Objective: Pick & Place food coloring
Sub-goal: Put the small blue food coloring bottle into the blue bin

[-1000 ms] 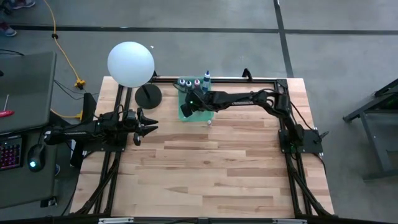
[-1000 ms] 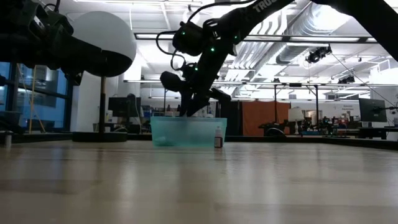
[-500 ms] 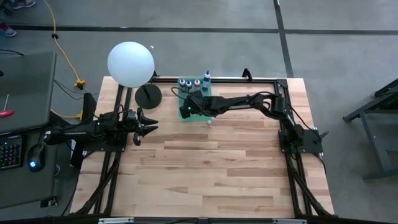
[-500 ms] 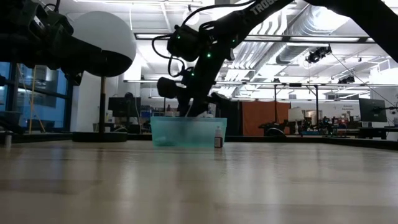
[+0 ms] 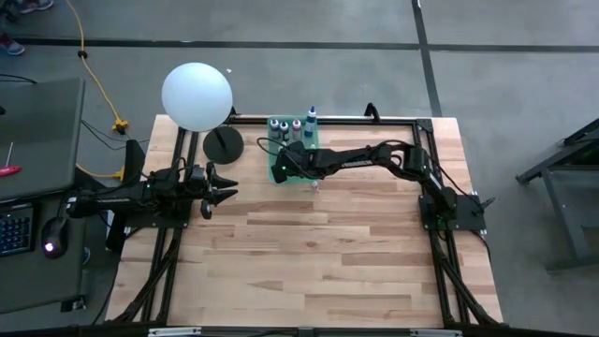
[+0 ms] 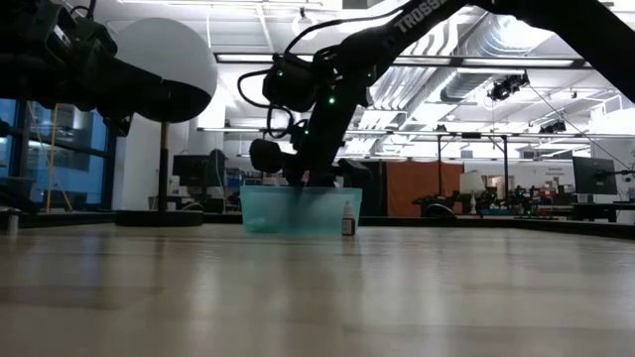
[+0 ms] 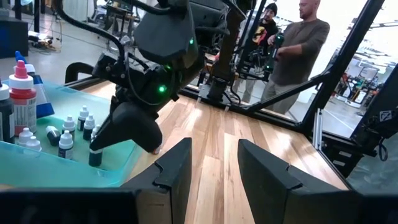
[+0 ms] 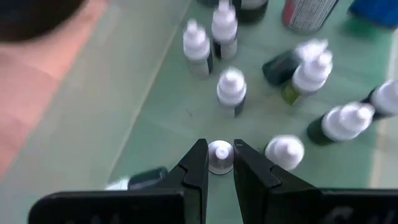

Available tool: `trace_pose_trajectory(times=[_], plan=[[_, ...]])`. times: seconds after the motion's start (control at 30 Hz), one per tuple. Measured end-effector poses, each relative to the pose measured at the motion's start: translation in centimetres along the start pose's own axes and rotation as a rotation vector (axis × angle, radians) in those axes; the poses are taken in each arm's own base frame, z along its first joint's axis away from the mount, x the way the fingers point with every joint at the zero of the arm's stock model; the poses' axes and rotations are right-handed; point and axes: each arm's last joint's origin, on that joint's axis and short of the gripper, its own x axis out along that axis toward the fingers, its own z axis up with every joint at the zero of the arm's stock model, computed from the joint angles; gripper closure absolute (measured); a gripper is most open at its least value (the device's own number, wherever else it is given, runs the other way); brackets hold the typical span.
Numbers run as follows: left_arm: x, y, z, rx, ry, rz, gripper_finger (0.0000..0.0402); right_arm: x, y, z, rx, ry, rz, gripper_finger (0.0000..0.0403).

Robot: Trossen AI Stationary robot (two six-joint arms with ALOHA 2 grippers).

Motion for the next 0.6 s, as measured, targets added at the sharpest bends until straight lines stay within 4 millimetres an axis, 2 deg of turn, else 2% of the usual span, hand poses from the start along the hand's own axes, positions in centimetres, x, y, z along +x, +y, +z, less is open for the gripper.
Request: trace_pose_trajectory(times=[0.4,0.6], plan=[[0.00,0.00,0.00,0.000,0.000,0.000,0.0273,-0.07,0.08,-0.61,-0.051,0.025,-0.016,0.0354],[0.00,0.00,0.00,0.000,0.000,0.000,0.0273,0.02,0.10,-0.66,-0.079,0.043,0.002,0.0312]])
